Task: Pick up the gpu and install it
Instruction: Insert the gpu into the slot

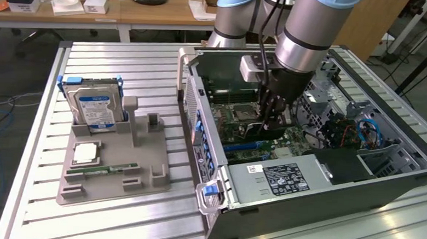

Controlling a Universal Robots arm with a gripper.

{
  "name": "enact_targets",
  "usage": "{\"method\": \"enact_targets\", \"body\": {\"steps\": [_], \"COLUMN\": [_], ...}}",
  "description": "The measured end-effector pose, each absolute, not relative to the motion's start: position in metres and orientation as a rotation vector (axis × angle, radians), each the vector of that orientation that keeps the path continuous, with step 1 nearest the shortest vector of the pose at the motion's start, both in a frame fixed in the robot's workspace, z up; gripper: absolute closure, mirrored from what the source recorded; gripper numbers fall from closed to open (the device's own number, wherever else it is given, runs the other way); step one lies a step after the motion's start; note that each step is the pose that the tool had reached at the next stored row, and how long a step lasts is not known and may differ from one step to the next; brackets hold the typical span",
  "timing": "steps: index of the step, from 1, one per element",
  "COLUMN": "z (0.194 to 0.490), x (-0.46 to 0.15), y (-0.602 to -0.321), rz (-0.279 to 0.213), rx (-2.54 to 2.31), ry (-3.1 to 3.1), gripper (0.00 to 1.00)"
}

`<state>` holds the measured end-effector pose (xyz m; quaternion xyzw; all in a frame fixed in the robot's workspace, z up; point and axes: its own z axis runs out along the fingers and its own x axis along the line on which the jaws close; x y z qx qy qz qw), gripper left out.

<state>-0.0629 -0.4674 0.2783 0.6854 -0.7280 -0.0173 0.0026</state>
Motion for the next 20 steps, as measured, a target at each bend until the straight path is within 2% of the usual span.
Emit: {"method": "enact_targets", "body": {"steps": [20], "z": [0.2703], "x": [-0.0706], "y": [-0.4685], "rz": [-0.054], "rx": [2.150], "ry": [-2.283], "gripper": [0.74]}}
